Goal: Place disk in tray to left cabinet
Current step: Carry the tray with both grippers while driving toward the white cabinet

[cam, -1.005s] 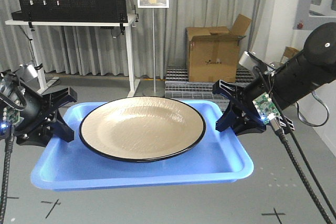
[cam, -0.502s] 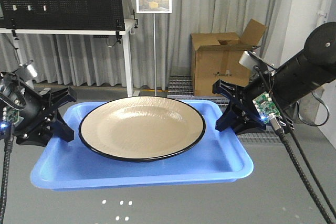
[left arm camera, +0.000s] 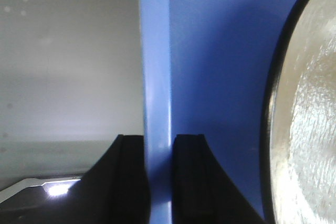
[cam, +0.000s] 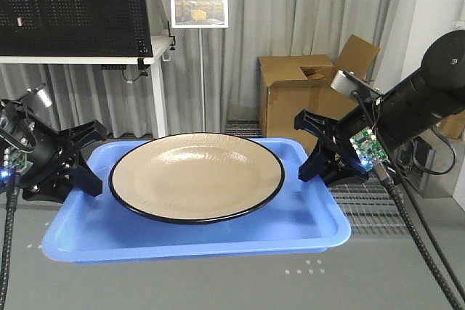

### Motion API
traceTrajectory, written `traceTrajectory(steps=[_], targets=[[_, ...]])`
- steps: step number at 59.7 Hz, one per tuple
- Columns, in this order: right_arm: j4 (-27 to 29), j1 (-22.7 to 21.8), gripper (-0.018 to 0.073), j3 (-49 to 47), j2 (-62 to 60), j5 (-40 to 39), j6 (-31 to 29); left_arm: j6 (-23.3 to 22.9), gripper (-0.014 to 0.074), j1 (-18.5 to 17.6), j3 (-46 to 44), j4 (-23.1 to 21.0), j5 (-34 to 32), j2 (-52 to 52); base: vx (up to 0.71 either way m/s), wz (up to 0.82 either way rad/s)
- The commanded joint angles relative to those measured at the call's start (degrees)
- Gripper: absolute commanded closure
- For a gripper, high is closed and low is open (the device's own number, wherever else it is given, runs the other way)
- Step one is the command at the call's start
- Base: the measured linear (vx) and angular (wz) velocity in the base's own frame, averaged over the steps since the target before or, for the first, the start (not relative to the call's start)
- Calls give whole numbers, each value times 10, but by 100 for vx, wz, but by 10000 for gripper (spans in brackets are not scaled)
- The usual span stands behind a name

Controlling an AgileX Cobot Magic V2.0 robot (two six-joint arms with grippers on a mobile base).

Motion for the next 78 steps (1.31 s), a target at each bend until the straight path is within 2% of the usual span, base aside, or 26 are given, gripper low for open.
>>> traceTrajectory(steps=[1,38,78], targets=[[113,17,564,-21,-34,4,-2,-9,596,-18,-22,-120,-29,-32,60,-2],[113,17,564,-21,-34,4,-2,-9,596,-18,-22,-120,-29,-32,56,-2],[113,16,564,-21,-34,4,-2,-9,596,-18,-22,-120,-29,-32,43,-11]])
